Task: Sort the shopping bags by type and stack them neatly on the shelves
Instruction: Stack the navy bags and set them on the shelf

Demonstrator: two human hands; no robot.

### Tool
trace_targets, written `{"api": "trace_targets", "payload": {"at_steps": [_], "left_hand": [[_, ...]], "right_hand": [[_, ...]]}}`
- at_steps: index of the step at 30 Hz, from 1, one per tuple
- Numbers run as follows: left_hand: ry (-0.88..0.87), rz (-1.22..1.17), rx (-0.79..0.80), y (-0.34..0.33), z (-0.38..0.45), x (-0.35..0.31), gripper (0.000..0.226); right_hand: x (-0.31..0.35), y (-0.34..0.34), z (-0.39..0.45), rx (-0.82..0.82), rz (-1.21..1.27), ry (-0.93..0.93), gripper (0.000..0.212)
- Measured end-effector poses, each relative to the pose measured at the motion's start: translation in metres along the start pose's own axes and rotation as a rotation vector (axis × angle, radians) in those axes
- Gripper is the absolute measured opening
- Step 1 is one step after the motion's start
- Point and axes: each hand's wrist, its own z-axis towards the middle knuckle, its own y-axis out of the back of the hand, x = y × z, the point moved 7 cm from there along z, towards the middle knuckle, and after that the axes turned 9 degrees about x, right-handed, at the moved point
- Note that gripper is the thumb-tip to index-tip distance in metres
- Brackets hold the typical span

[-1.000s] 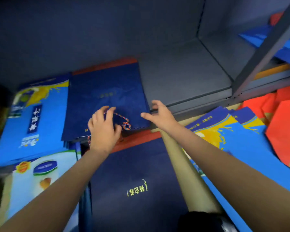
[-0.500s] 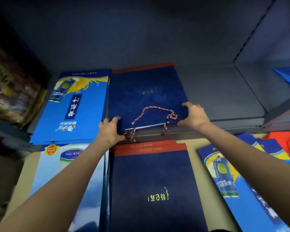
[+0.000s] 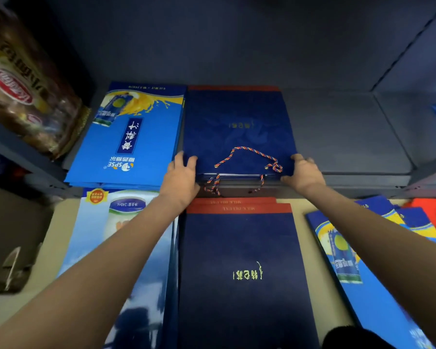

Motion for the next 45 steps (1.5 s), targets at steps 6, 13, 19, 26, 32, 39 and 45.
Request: {"api": "trace_targets", "payload": {"at_steps": [6,13,19,26,32,39,45], "left_hand": [[-0.13,-0.26,0.07,-0.062,-0.078,-0.01,0.058],[0.205,-0.247,0.57,-0.158,-0.124,0.018,0.076],[0.275,-0.212,0.587,-0.163,-0.13,0.046,0.077],[0.286,-0.278,0.557,-0.157,-0.134,0.054,0.074],[0.225,-0.369,0.568,-0.135,-0.149,0.042,0.07],[0.165,-0.65,0.594,-0.117,-0.174,-0.007,0.076],[0.089,-0.961,0.401,-0.087,-0.178,-0.026,0.084]], "right_hand": [[-0.064,-0.06,-0.06,0.054,0.373,-0.126,0.078],[-0.119,-0.158,-0.112,0.295,0.341,-0.211,0.093],[-0.087,-0.159,-0.113,0.284,0.609,-0.075,0.088],[-0.077,-0.15,-0.13,0.33,0.994,-0.012,0.066],[-0.054,-0.11,-0.163,0.221,0.943,0.105,0.065],[-0.035,-0.025,-0.219,0.042,0.432,0.277,0.072],[-0.021,0.052,-0.237,-0.093,0.266,0.483,0.073]]}}
